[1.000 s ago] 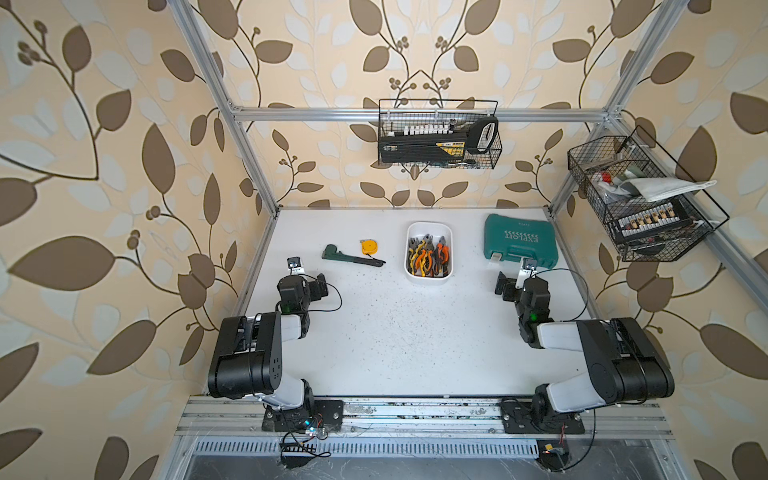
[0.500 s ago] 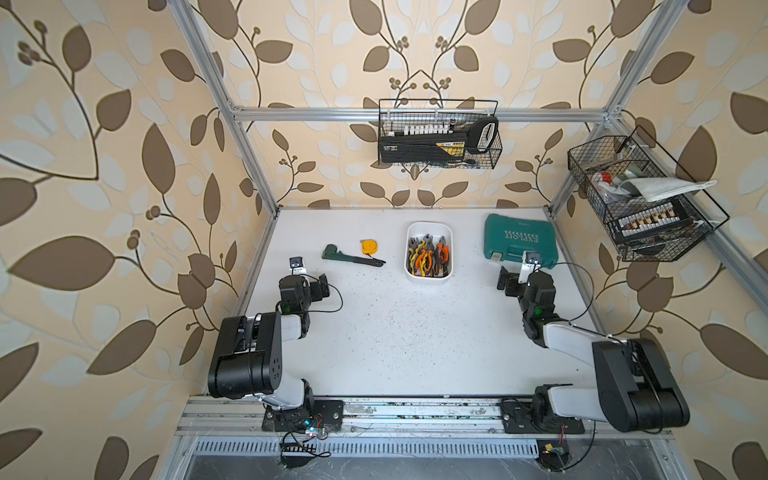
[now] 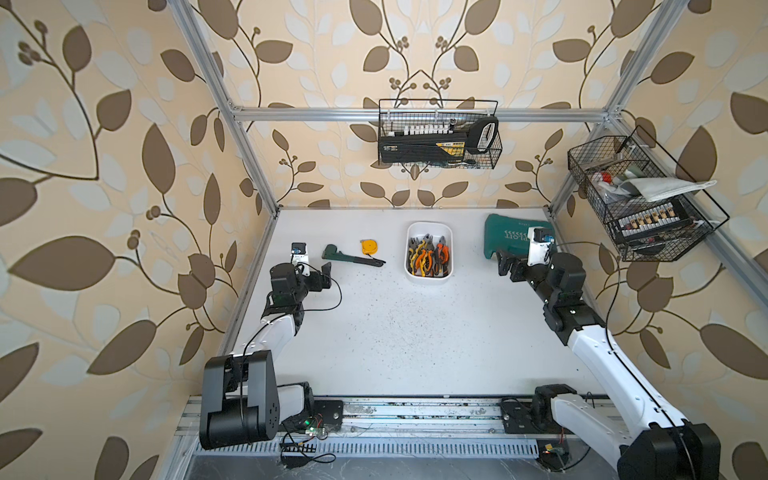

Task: Take the pliers out of the storage box
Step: Pick up the pliers from the storage box.

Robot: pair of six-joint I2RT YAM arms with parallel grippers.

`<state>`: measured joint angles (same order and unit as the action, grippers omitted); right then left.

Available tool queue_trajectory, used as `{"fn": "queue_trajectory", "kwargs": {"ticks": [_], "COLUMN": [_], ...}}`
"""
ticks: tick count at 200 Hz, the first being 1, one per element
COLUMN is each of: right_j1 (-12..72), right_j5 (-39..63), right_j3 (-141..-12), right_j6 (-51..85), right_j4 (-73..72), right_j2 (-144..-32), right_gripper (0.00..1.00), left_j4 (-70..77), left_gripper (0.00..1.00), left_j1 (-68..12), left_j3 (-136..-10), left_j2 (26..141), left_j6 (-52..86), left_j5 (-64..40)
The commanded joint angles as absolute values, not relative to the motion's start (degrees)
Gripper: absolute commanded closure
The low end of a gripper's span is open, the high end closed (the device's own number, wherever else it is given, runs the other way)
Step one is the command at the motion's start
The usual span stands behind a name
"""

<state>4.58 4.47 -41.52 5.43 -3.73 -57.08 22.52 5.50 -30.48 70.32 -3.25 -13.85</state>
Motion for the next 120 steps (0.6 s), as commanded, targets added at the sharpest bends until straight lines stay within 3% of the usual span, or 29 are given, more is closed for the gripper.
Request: {"fn": "queue_trajectory", "kwargs": {"ticks": [1, 47, 68, 120], "right_j1": [6.4, 13.4, 15.0, 21.5], "right_j5": [9.2, -0.5, -0.4, -2.5], "right_j3": [-47.6, -57.9, -61.0, -75.3], "right_j6": [11.8, 24.2, 26.9, 29.7], "right_j4": [6.2, 15.6, 17.4, 27.8], "right_j2": [-60.1, -69.2, -74.4, -90.6], "right_gripper": [0.01, 0.00, 0.00, 0.00], "left_j4": [14.5, 7.1, 2.4, -8.5], "left_gripper": [0.01, 0.01, 0.01, 0.01], "left_j1": [4.3, 1.6, 0.5, -9.8], "left_j3": [-34.0, -41.2, -44.9, -53.6], "left_j2": [67.1, 68.6, 70.0, 75.7], "left_j6": [-9.4, -12.9, -17.2, -20.3], "left_j5": [-24.6, -30.7, -37.7, -36.7]}}
